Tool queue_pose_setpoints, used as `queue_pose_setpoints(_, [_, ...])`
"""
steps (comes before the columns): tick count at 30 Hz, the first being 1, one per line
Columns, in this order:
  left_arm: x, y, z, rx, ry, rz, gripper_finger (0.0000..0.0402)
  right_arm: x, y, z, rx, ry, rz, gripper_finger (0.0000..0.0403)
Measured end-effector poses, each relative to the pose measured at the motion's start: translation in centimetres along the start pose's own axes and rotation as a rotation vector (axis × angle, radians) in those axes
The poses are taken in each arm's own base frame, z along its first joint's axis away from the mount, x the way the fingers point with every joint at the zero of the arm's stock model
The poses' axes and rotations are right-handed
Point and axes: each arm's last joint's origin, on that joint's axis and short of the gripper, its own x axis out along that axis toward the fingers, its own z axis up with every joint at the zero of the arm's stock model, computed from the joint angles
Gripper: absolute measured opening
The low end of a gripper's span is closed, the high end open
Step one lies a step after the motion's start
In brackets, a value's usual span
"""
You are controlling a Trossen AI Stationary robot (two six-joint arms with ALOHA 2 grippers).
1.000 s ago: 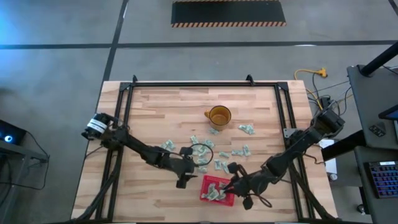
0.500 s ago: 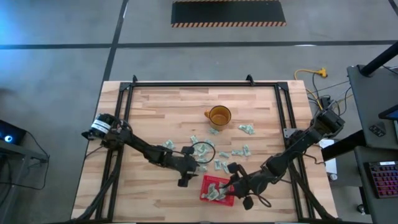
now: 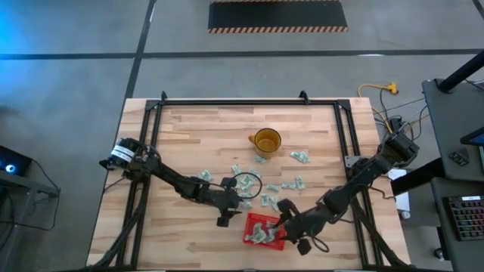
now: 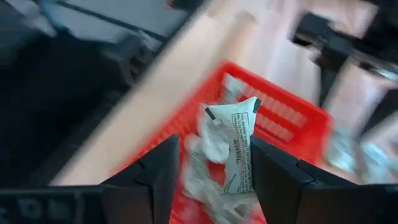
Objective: Pick and place Stevia / Truvia into bins
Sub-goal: Put the stevia packet into the bin
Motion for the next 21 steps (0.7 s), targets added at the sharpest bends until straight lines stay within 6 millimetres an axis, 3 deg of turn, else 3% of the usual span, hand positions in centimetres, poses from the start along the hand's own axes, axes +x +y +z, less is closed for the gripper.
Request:
queue_pose_setpoints(5, [0.0, 0.0, 0.0, 0.001, 0.0, 0.0, 0.019, 0.1, 0.0, 1.0, -0.024, 0.11, -0.064, 0.0152])
queue_pose_setpoints(14, [0.0, 0.0, -0.1, 0.001, 0.003, 0.0, 0.019, -0.2, 0.9, 2.0, -0.038, 0.08, -0.04, 0.0035])
queue_pose_setpoints(17, [0.0, 0.0, -0.1, 0.0, 0.001, 0.0, 0.019, -0.2, 0.9, 1.8, -0.017, 0.081, -0.037, 0.0029])
queue_pose_setpoints(21, [0.0, 0.0, 0.0, 0.0, 0.0, 0.0, 0.019, -0.2, 0.9, 1.9, -0.019, 0.078, -0.036, 0.0051])
